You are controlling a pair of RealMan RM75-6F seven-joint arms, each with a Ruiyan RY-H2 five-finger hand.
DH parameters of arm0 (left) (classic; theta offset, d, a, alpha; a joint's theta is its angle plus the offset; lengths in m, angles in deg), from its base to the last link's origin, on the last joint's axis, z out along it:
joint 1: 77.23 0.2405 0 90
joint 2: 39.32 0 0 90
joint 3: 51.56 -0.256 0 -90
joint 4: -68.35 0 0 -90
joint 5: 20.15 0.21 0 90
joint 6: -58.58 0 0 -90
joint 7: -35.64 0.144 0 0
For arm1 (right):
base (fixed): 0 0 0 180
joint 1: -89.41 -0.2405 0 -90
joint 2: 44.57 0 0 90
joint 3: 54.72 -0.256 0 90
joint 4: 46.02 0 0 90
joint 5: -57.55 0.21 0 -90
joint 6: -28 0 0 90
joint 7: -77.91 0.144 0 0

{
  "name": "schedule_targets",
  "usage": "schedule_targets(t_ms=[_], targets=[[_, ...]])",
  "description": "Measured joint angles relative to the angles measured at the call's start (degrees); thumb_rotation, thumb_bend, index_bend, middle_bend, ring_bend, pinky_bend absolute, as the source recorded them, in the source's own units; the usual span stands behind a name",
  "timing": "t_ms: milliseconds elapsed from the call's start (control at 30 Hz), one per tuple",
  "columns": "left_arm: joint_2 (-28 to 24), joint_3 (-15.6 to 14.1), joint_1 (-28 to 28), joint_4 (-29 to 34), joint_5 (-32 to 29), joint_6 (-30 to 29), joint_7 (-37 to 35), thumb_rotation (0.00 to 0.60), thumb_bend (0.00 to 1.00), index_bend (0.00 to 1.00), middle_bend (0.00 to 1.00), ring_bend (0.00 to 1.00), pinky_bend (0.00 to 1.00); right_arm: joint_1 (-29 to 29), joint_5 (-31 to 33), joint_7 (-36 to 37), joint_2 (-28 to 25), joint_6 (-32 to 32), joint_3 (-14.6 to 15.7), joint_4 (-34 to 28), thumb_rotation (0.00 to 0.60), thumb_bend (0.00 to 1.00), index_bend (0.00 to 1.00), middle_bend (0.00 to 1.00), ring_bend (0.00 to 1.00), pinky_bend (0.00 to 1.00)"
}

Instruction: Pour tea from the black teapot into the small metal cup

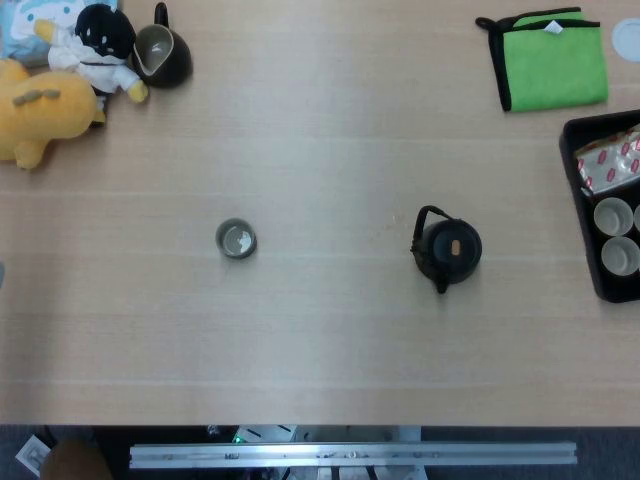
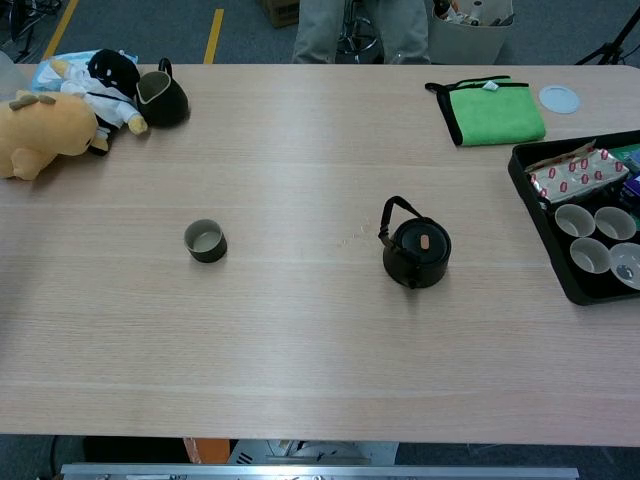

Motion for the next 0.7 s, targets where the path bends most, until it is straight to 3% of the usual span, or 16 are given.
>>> schedule_targets(t_ms=[333,700], targets=[[0.55,0.29,-0.16,0.58,0.87,-0.73,1.21,0.6,0.29,0.13,0.16,0.11,0.08,-0.15,-0.39,2.06,0.1,-0.03,-0.01,0.95,0.6,0.09,0.33,0.36,0.27,0.25],[0.8,0.4,-0.42,0.92,0.44,-0.06,2.06,0.6,0.29,0.13,0.16,0.11,0.08,-4.43,-5.9,5.13,-2.12,-3.19,0.27,-0.69,0.6,0.09,0.31,0.36,0.27,0.25]])
